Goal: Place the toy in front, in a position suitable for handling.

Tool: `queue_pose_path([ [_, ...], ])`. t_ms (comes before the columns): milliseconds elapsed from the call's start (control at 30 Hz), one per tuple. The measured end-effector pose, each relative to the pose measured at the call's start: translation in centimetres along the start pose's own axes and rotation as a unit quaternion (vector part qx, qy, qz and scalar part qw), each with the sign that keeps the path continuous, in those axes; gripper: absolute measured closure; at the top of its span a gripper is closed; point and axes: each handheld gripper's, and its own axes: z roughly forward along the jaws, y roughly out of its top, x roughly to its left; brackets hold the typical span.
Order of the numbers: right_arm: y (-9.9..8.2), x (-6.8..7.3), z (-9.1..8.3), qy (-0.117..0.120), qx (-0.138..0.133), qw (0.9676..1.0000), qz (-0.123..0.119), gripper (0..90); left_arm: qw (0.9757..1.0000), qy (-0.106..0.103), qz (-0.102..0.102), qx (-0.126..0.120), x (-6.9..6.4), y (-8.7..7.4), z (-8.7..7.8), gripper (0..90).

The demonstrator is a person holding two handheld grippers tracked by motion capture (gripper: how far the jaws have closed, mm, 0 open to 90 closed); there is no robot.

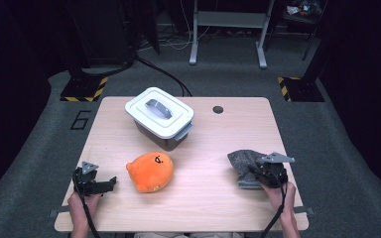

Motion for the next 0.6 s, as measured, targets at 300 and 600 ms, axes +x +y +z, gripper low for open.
queue_pose_path([
  [300, 1.3, -4.9, 3.0, -0.016, 0.016, 0.9996, 0.015, 69.7, 1.0, 0.0, -0.002, -0.001, -0.1, 0.0, 0.0, 1.1],
  [600, 1.4, -7.0, 6.4, -0.02, 0.042, 0.9985, 0.027, 65.0, 1.0, -0.001, -0.004, 0.001, 0.0, 0.0, 0.0, 1.2],
])
